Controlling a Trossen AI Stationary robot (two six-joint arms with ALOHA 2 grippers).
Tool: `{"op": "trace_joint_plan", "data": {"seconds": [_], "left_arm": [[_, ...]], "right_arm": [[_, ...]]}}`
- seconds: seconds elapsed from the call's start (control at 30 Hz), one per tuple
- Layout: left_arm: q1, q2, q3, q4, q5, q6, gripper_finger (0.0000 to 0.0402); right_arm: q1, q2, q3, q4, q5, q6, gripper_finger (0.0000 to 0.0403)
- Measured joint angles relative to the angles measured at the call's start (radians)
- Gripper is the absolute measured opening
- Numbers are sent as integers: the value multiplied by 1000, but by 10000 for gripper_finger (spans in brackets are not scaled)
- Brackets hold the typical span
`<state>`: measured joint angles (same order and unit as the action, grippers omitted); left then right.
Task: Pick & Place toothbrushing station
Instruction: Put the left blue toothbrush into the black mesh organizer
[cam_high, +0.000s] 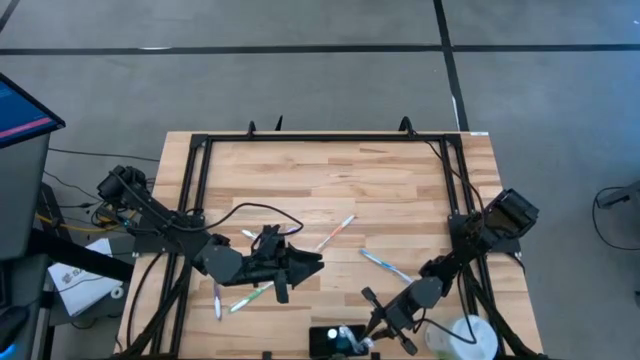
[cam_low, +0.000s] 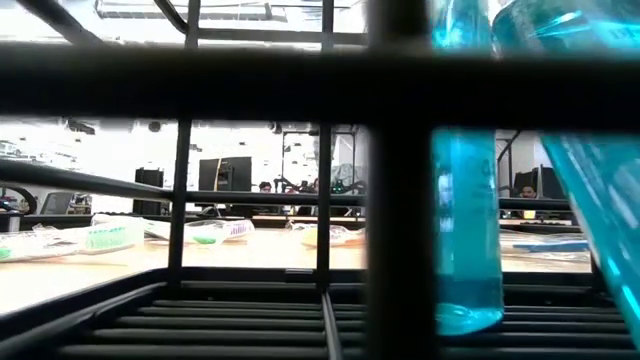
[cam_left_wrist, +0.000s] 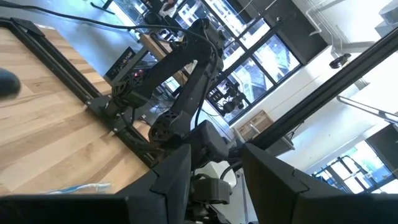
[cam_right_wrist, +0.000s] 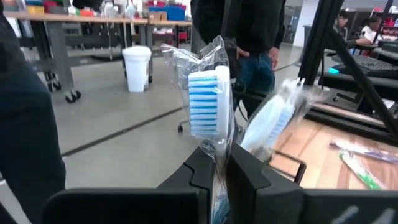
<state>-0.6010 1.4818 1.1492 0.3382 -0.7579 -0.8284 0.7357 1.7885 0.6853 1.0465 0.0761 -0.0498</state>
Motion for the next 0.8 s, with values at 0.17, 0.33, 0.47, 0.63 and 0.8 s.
{"op": "trace_joint_plan", "data": {"seconds": [0.17, 0.33, 0.47, 0.63, 0.8], "left_arm": [[0, 0, 0, -1, 1, 0, 140], [0, 0, 0, -1, 1, 0, 140], [0, 0, 0, -1, 1, 0, 140], [0, 0, 0, -1, -1, -4, 140], [7, 0, 0, -2, -1, -15, 140]], "right_arm": [[-4, 0, 0, -24, 2, -3, 29], [-3, 0, 0, -25, 2, -3, 32], [-3, 0, 0, -51, 2, -3, 33], [-3, 0, 0, -52, 3, 17, 33], [-4, 0, 0, -52, 4, 52, 44]]}}
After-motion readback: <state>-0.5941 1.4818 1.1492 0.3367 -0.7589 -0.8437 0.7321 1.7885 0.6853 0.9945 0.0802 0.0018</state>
